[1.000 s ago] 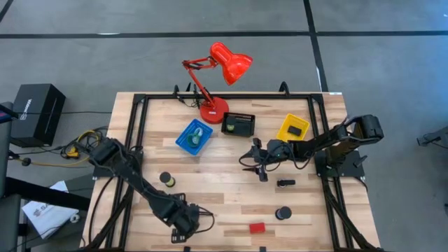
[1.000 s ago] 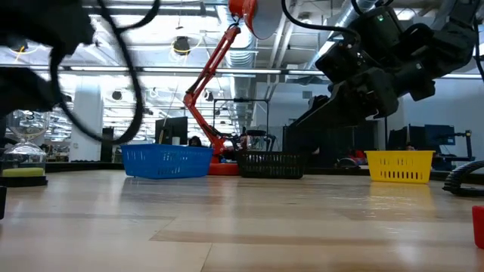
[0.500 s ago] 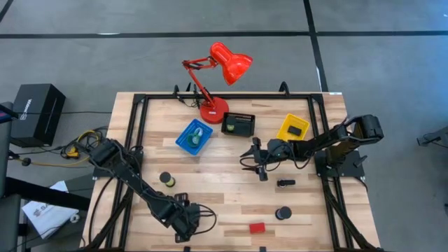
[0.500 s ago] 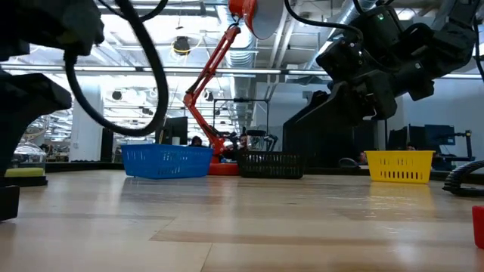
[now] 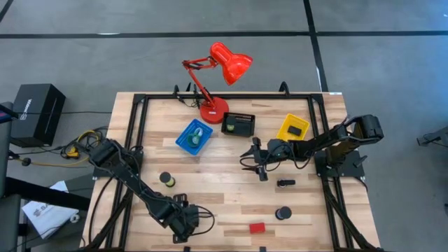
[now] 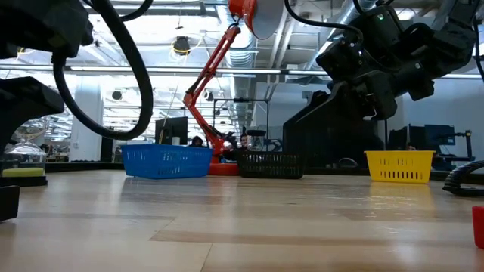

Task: Pick & Place Office items
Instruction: Put the black digital timer into the yellow bin

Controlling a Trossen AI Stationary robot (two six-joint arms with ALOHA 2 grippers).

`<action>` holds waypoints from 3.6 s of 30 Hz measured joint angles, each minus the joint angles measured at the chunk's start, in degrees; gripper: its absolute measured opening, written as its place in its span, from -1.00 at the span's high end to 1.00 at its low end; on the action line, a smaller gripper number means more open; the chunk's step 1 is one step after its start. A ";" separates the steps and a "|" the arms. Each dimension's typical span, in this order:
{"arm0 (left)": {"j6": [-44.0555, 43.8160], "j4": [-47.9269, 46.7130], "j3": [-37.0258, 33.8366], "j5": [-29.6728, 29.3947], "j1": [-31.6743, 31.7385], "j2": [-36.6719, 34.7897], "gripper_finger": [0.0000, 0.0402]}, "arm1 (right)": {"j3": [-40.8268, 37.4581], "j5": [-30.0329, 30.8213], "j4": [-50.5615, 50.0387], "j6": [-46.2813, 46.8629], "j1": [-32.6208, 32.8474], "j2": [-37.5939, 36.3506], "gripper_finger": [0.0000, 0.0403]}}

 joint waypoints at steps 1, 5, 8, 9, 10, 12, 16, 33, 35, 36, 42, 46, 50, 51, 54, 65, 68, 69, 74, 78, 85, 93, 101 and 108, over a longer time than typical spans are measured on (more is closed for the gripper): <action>-0.02 0.00 -0.08 -0.08 0.01 0.00 -0.37 | 0.00 0.00 0.00 0.00 0.00 0.00 -0.24; -0.06 0.38 -0.16 -0.28 0.55 0.00 -0.17 | 0.00 0.00 0.00 0.15 0.00 0.00 -0.24; -0.11 0.41 -0.24 -0.10 1.20 -0.13 -0.01 | 0.00 0.00 0.00 0.15 0.09 0.00 -0.24; -0.14 0.63 -0.34 -0.09 1.47 -0.41 0.04 | 0.00 0.00 -0.01 0.15 0.11 0.00 -0.24; -0.24 0.71 -0.29 -0.21 1.91 -0.65 0.09 | 0.00 0.00 -0.02 0.15 0.11 0.00 -0.24; -0.13 0.93 -0.21 -1.21 2.89 -1.52 0.17 | 0.00 0.00 0.00 0.15 0.11 0.00 -0.24; 3.18 2.26 0.10 -8.41 6.29 -5.91 0.22 | 0.00 0.00 0.06 0.15 0.09 0.00 -0.24; 40.91 9.74 0.16 -35.34 28.16 -12.39 0.16 | 2.91 0.00 0.37 20.35 -1.86 -0.04 -0.24; 41.21 9.83 0.16 -35.36 30.29 -12.39 0.15 | 2.91 0.00 0.20 21.82 -1.92 -0.04 -0.24; 41.24 9.98 0.16 -35.36 31.23 -12.39 0.15 | 2.91 -0.02 0.22 22.54 -1.92 -0.04 -0.24; 43.05 11.77 0.16 -32.72 34.38 -12.39 0.15 | 2.91 -0.02 6.44 30.31 -2.54 -0.04 -0.24; 48.71 14.55 0.16 -32.39 34.49 -12.39 0.14 | 2.91 -0.02 9.93 35.46 -4.43 -0.04 -0.24; 50.03 17.15 0.16 -32.41 34.47 -12.39 0.14 | 2.91 -0.02 9.85 39.83 -6.86 -0.04 -0.24; 50.69 17.71 0.16 -32.61 34.55 -12.39 0.14 | 2.91 -0.18 9.88 39.92 -7.37 -0.04 -0.24; 54.27 18.38 0.16 -32.76 34.74 -12.39 0.17 | 2.91 -0.22 9.91 39.85 -8.50 -0.04 -0.24; 57.76 19.61 0.16 -32.73 36.93 -12.39 0.17 | 3.63 -0.09 10.75 40.21 -9.10 -0.02 -0.24; 59.95 22.43 0.16 -32.76 36.92 -12.39 0.19 | 5.21 -0.05 10.66 42.17 -10.15 -0.02 -0.24; 60.26 23.17 0.16 -32.73 36.91 -12.39 0.19 | 5.91 0.02 10.21 42.48 -10.55 -0.02 -0.24; 61.30 25.03 0.16 -32.76 37.40 -12.39 0.17 | 10.11 -0.43 2.96 42.30 -12.00 -0.02 -0.24; 64.99 25.64 0.16 -32.76 38.15 -12.39 0.18 | 12.78 -1.57 -3.29 41.79 -11.96 -0.02 -0.20; 65.33 27.25 0.16 -32.74 38.71 -12.41 0.17 | 13.66 -1.60 -3.52 45.10 -12.84 -0.02 0.05; 65.34 27.09 0.16 -32.75 38.75 -12.41 0.18 | 13.73 -2.64 -3.67 45.81 -13.60 -0.02 0.43; 65.36 27.06 0.16 -32.45 38.69 -12.41 0.08 | 13.73 -5.79 -4.02 45.64 -13.68 -0.02 0.67; 65.13 27.29 0.18 -32.80 38.69 -12.41 -0.03 | 13.66 -5.93 -6.47 44.34 -13.68 -0.02 0.75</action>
